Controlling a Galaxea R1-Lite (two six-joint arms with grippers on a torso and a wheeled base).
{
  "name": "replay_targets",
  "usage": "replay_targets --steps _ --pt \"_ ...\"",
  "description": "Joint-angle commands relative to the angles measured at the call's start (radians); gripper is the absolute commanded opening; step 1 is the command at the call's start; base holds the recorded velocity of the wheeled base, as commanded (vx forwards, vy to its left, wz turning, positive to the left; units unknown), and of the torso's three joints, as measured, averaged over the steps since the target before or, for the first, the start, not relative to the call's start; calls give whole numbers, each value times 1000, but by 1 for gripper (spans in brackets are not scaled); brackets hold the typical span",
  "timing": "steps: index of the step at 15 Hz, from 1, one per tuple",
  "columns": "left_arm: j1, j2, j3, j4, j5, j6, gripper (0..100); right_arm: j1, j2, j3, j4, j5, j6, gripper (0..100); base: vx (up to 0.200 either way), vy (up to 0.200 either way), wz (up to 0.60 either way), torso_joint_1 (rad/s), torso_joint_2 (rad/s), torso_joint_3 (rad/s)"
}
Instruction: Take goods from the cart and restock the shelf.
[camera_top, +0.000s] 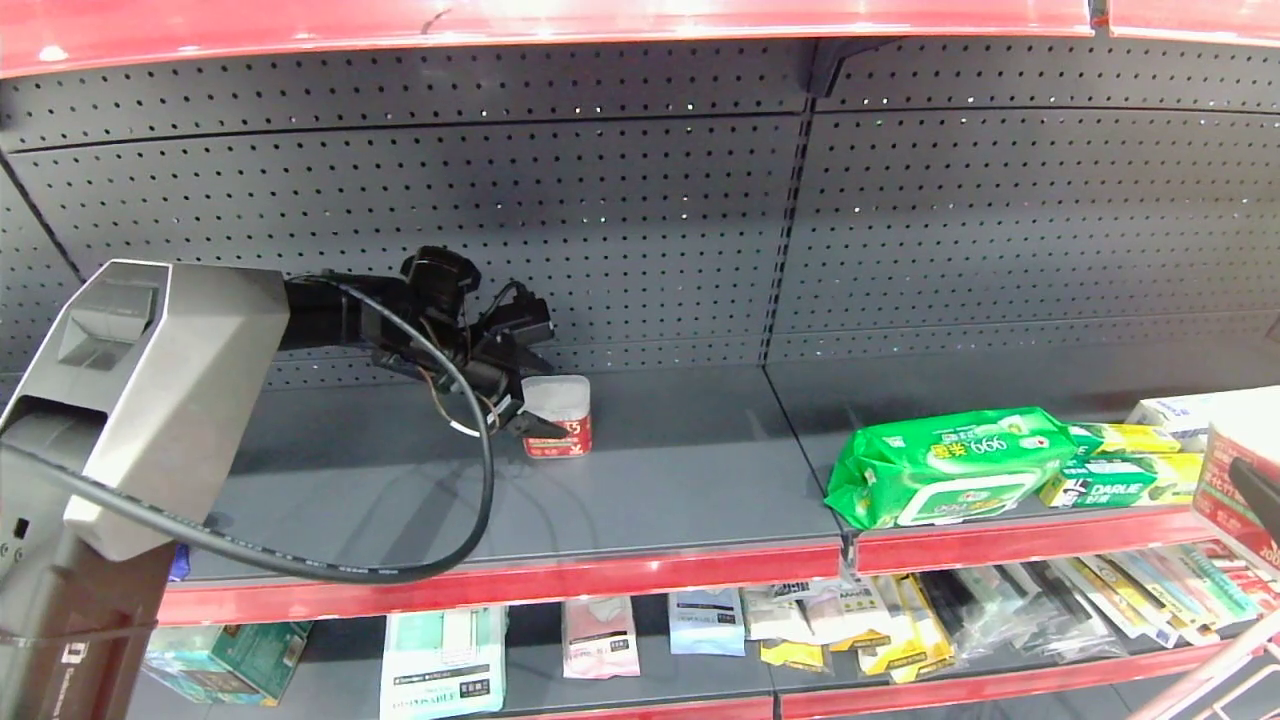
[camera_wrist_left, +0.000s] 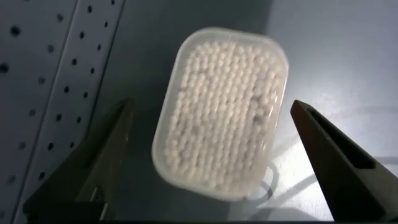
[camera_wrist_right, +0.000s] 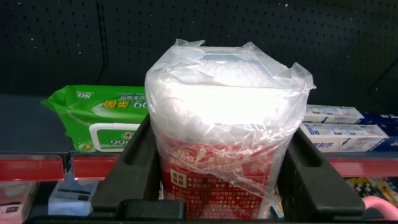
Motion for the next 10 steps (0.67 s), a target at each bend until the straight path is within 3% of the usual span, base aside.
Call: replay_targets --steps 1,10 --pt "-9 8 -3 1 -1 0 100 0 2 0 0 0 0 0 0 0 0 0 0 0" --pt "-12 28 -40 26 2 0 100 0 -1 0 0 0 0 0 0 0 0 0 0 0"
